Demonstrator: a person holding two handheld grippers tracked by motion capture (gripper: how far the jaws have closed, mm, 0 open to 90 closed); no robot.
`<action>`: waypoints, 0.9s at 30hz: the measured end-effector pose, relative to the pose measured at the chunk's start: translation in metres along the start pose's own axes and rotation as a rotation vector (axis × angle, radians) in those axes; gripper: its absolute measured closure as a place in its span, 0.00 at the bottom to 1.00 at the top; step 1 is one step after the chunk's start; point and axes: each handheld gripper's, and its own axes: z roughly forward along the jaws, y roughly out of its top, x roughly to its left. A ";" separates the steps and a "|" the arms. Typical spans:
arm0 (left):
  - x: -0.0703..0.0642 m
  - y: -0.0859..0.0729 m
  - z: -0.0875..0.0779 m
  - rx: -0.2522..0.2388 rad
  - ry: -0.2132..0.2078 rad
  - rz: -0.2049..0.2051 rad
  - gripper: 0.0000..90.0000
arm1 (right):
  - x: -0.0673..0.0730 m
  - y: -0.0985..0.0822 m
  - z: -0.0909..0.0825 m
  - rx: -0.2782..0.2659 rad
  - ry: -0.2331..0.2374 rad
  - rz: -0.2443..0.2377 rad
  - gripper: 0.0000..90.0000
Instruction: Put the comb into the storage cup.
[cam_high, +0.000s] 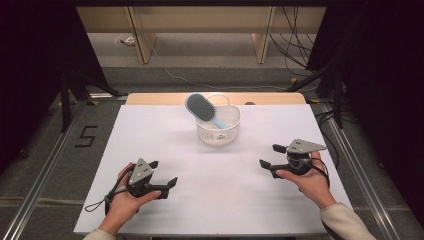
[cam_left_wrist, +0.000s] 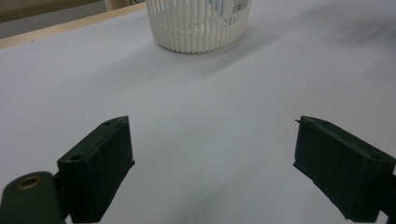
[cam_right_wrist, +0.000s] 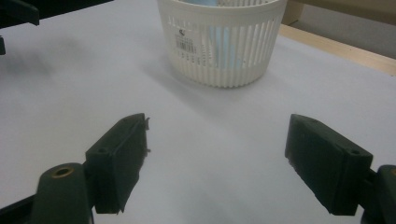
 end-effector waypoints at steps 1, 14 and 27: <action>0.000 0.000 0.000 0.000 0.001 0.001 0.12 | 0.000 -0.001 -0.001 0.001 0.000 -0.003 0.24; 0.001 0.000 0.000 0.001 0.005 0.003 0.12 | 0.002 -0.013 -0.018 -0.005 -0.010 0.003 0.24; 0.001 0.000 -0.001 -0.009 0.011 0.002 0.12 | 0.004 -0.028 -0.037 -0.017 -0.015 0.018 0.24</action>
